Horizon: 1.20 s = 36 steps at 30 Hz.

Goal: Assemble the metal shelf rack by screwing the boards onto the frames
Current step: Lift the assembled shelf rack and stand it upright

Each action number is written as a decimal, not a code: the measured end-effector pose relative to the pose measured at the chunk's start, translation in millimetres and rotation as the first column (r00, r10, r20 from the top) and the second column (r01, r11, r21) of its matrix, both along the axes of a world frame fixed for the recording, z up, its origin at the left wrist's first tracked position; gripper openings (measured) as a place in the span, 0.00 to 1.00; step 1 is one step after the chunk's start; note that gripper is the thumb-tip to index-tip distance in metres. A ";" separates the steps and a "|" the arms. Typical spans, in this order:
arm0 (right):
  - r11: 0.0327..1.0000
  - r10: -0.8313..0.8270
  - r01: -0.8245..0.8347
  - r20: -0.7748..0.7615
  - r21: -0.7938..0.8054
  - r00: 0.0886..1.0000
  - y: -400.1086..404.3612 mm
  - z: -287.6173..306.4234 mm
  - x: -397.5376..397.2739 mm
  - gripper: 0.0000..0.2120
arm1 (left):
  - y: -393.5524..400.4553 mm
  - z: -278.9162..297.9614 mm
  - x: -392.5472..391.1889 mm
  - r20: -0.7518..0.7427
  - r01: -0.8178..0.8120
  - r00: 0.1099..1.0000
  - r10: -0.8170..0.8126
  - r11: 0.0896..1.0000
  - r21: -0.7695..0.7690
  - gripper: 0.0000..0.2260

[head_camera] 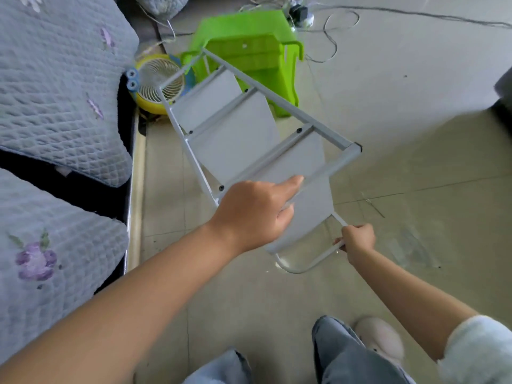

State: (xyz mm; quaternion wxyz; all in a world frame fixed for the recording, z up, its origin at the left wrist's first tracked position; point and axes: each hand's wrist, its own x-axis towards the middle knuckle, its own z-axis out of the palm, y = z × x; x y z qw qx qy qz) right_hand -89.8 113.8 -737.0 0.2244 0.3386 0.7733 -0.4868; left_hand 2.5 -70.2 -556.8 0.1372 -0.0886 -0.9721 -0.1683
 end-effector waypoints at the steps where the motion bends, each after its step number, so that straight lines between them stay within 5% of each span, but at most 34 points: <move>1: 1.000 -0.014 0.014 0.014 0.013 1.000 3.4 15.9 1.9 0.06 | -1.9 12.0 -2.6 0.023 -0.007 1.000 0.006 1.000 0.015 0.18; 12: 0.985 0.000 -0.012 0.069 0.173 0.998 22.5 187.4 22.2 0.07 | -39.8 133.8 -18.3 0.124 -0.238 0.964 0.234 0.971 0.017 0.17; 21: 0.925 0.197 -0.183 -0.007 0.333 0.980 0.1 307.9 0.8 0.11 | -86.0 167.7 21.7 0.364 -0.567 0.774 0.518 0.823 0.033 0.12; 30: 0.787 0.469 -0.390 -0.054 0.478 0.881 -73.4 346.3 -7.6 0.13 | -126.7 130.6 75.4 0.598 -0.771 0.516 0.613 0.637 0.013 0.09; 36: 0.852 0.456 -0.387 -0.137 0.353 0.879 -123.8 334.1 -18.5 0.06 | -171.6 134.3 69.3 0.614 -0.796 0.402 0.679 0.591 -0.132 0.07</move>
